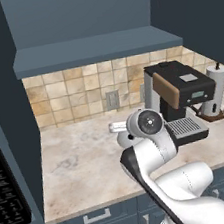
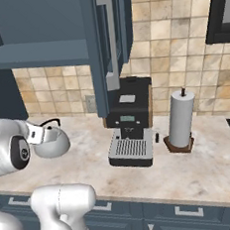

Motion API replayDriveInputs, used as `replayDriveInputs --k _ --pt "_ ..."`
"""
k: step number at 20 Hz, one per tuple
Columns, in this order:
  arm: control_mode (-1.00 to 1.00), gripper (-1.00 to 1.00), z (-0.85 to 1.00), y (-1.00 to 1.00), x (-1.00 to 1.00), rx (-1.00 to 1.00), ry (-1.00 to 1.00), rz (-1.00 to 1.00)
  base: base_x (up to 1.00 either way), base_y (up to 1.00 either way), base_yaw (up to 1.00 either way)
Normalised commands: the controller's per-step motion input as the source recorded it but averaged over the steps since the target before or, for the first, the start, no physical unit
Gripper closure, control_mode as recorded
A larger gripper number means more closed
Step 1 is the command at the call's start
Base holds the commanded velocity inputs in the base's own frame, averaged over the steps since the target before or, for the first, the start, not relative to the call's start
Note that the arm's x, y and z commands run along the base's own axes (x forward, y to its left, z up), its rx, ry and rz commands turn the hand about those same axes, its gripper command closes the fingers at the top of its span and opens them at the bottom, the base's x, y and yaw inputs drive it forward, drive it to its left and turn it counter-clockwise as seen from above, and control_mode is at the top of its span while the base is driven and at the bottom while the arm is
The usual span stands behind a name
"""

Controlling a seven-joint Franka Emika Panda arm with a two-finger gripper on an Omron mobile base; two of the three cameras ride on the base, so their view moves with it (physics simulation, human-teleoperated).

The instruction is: Open the cabinet, pick the kettle from the cabinet, and place it in the sink.

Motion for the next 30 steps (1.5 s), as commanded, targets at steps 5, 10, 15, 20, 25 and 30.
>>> replayDriveInputs --k 5,10,15,20,25,30 --pt "-1.0 1.0 -0.12 0.0 0.17 0.0 0.0 -0.02 0.0 0.0 0.0" --pt "-1.0 1.0 -0.04 0.01 0.1 0.0 0.0 -0.01 0.0 0.0 0.0" --pt "-1.0 1.0 0.0 0.0 0.0 0.0 0.0 0.0 0.0 0.0 0.0" --pt "-1.0 1.0 0.0 0.0 0.0 0.0 0.0 0.0 0.0 0.0 0.0" --pt "-1.0 1.0 0.0 0.0 0.0 0.0 0.0 0.0 0.0 0.0 0.0" --pt "-1.0 1.0 0.0 0.0 0.0 0.0 0.0 0.0 0.0 0.0 0.0"
